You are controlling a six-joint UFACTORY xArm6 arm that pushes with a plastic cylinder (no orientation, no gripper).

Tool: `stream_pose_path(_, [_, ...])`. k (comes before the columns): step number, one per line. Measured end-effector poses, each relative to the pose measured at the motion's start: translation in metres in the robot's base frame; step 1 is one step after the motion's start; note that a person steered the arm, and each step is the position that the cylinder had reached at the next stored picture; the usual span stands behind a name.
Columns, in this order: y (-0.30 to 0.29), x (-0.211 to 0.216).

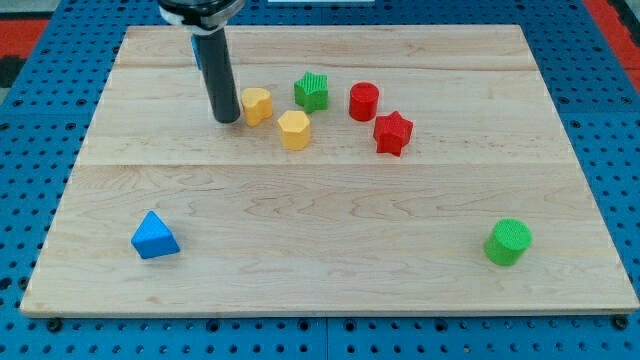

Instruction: Push the yellow hexagon towards the red blocks

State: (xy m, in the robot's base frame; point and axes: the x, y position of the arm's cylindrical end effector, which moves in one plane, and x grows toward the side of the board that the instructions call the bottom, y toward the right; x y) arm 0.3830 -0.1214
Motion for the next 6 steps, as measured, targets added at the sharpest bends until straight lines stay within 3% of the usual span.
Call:
stream_pose_path(1, [0.019,0.027])
stream_pose_path(3, [0.093,0.007])
stream_pose_path(4, [0.078,0.016])
stream_pose_path(6, [0.081,0.125])
